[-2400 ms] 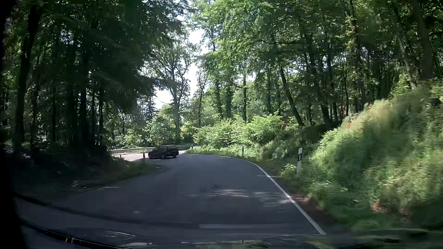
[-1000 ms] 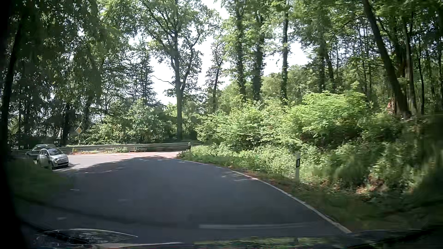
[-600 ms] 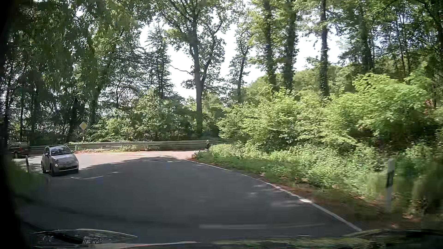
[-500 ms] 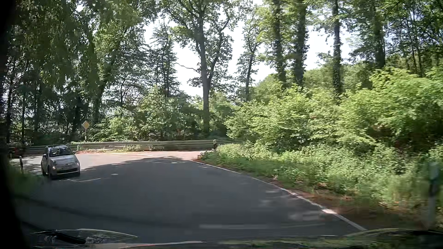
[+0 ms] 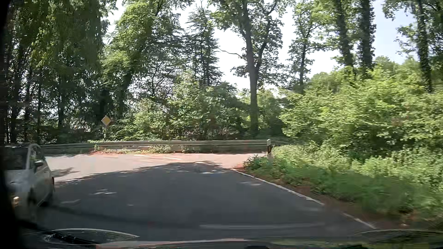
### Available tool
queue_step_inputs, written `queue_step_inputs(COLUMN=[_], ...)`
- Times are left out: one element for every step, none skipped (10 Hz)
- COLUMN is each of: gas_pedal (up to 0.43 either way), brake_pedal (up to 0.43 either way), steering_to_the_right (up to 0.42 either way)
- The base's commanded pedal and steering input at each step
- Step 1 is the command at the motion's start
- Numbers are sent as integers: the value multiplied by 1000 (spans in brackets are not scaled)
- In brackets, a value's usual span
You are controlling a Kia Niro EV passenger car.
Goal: Follow the waypoints while adhering to traffic rules and regulations
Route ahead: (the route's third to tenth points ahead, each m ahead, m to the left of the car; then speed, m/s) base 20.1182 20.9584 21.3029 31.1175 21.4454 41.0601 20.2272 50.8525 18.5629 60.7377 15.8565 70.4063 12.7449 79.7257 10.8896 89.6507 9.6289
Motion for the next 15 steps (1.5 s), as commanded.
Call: queue_step_inputs(gas_pedal=[0, 0, 0, 0, 0, 0, 0, 0, 0, 0, 0, 0, 67, 79, 79], brake_pedal=[189, 189, 183, 177, 177, 177, 171, 146, 0, 0, 0, 0, 0, 0, 0], steering_to_the_right=[-175, -182, -197, -215, -237, -259, -276, -286, -290, -290, -289, -288, -283, -277, -273])
